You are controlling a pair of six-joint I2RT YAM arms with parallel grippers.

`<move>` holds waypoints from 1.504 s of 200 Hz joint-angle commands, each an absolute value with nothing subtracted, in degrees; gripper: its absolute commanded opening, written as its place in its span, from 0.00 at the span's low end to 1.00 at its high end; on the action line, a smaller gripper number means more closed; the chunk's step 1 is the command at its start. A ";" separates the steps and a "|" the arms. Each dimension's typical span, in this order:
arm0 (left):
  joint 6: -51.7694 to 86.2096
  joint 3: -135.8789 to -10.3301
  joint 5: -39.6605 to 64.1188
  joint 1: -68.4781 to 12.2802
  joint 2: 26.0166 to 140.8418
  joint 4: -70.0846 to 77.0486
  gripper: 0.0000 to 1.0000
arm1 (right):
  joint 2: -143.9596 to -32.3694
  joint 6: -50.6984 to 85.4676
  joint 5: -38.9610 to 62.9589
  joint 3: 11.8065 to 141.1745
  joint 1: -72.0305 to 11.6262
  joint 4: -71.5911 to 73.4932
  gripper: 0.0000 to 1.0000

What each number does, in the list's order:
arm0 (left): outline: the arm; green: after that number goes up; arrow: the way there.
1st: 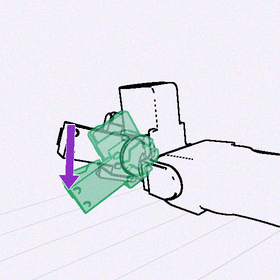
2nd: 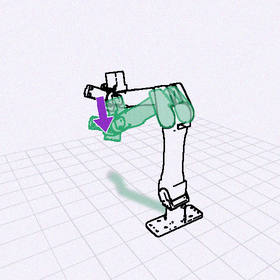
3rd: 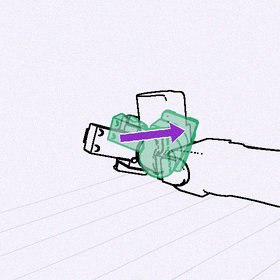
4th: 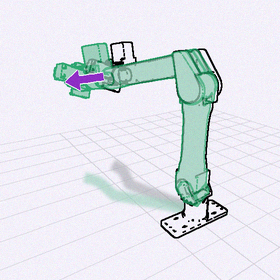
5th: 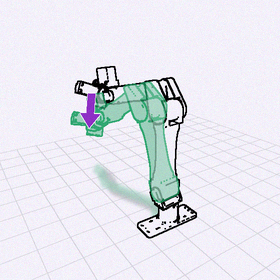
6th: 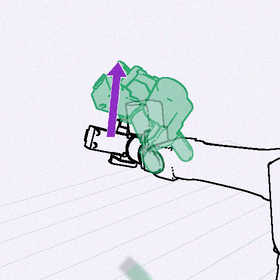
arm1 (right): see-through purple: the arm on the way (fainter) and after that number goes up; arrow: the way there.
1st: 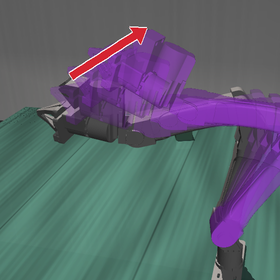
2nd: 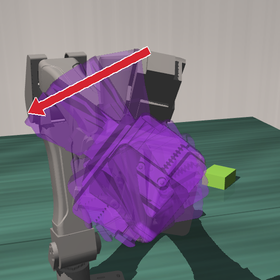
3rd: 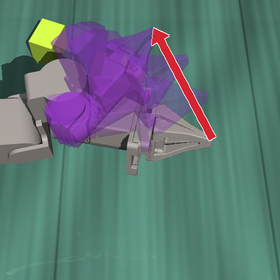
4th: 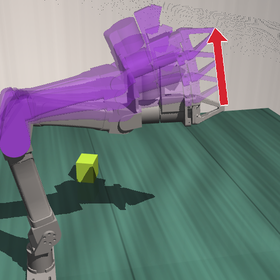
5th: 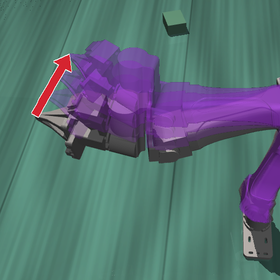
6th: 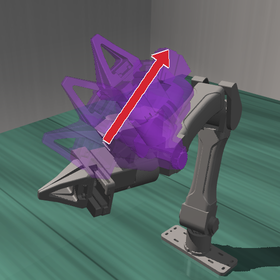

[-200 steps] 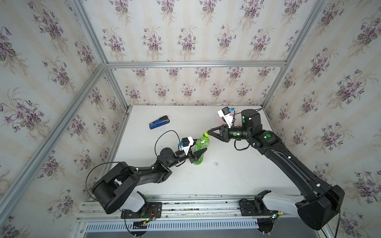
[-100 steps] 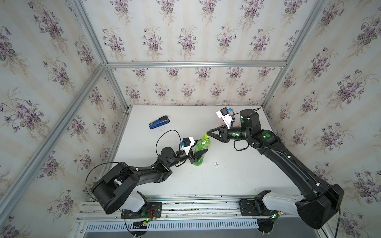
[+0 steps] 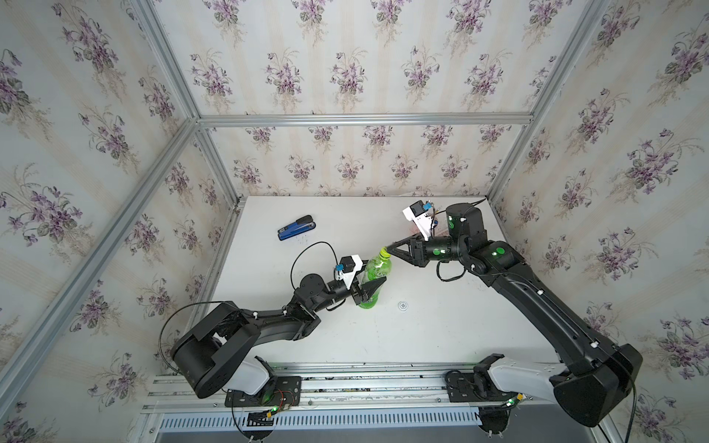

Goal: Screw on the bottle caps
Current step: Screw the bottle cap onto the plastic bottle.

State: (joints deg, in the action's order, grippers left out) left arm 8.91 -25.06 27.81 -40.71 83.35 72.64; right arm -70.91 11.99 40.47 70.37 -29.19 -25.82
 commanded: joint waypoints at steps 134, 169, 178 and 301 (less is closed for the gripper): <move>7.48 -24.39 30.90 -40.74 83.45 77.78 0.62 | -71.89 15.77 43.00 70.75 -29.09 -17.38 0.32; 7.71 -24.41 30.77 -40.78 83.21 77.87 0.62 | -71.74 16.06 43.79 70.18 -29.09 -17.06 0.29; 7.78 -24.42 30.76 -40.87 83.15 77.87 0.62 | -71.81 16.17 44.11 69.84 -29.09 -16.91 0.28; 8.33 -24.83 29.64 -40.87 83.15 77.09 0.62 | -71.74 14.97 45.18 68.47 -29.18 -16.28 0.23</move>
State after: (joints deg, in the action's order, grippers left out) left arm 8.10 -24.43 30.04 -40.91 83.13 75.79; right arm -71.75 16.36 44.66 68.42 -29.19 -16.64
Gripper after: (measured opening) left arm 0.622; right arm 0.235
